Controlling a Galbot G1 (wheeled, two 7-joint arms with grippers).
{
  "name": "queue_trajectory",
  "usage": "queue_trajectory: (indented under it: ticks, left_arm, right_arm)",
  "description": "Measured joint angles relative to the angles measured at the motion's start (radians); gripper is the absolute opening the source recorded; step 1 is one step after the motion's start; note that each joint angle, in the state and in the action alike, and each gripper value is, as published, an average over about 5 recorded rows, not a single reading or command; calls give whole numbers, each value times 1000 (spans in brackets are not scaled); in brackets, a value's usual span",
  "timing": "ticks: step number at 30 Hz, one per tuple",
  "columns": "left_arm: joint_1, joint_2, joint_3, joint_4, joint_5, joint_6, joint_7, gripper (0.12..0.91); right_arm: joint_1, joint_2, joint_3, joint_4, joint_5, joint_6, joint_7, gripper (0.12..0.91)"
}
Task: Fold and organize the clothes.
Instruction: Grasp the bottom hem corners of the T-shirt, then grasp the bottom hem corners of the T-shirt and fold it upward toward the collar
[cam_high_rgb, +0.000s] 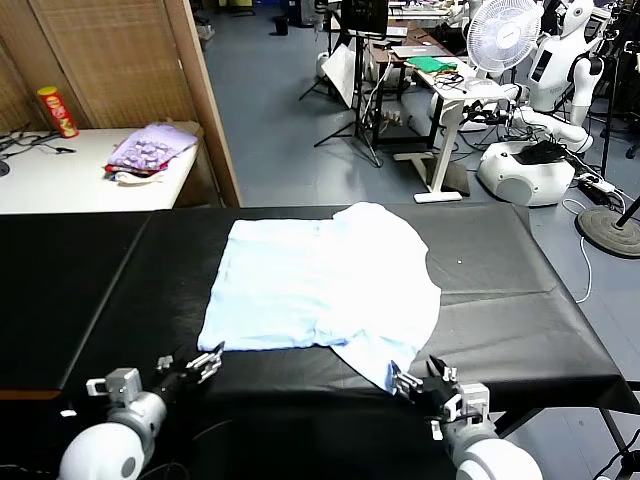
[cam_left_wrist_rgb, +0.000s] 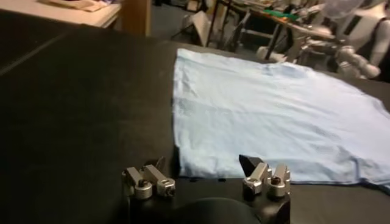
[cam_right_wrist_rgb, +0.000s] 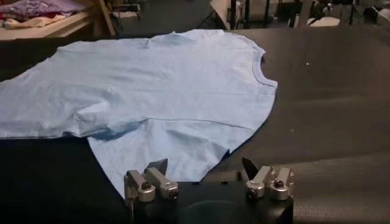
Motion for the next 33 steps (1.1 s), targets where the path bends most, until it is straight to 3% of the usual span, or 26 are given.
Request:
queue_trajectory:
  ticks: [2,7,11,18,20,27,33]
  left_arm:
    - [-2,-1,2,4,1,-3,-2,798]
    - [-12,-2,11,26,8,-13,-4,772]
    - [-15,-2,13,45,15,-27,-3,562]
    - [11,-11,12,24,7,-42,-11,197]
    - [26,-10,7,2,1,-43,-25,141]
    - [130,9,-25,-121,-6,-55,-60,129]
    - [146,-10,-17,-176,27,-100,-62,129]
  right_arm:
    - [0,3,-4,-5,0,0,0,577]
    - [-3,14,-14,-19,-3,1,2,295]
    - [-18,14,-13,-6,-2,0,12,137]
    - [-81,-12,31,88,45,-41,57,122]
    - [-104,-22,49,126,53,-44,57,122]
    - [-107,-64,102,167,53,27,-16,122]
    - [15,-128,95,64,31,126,-86,122]
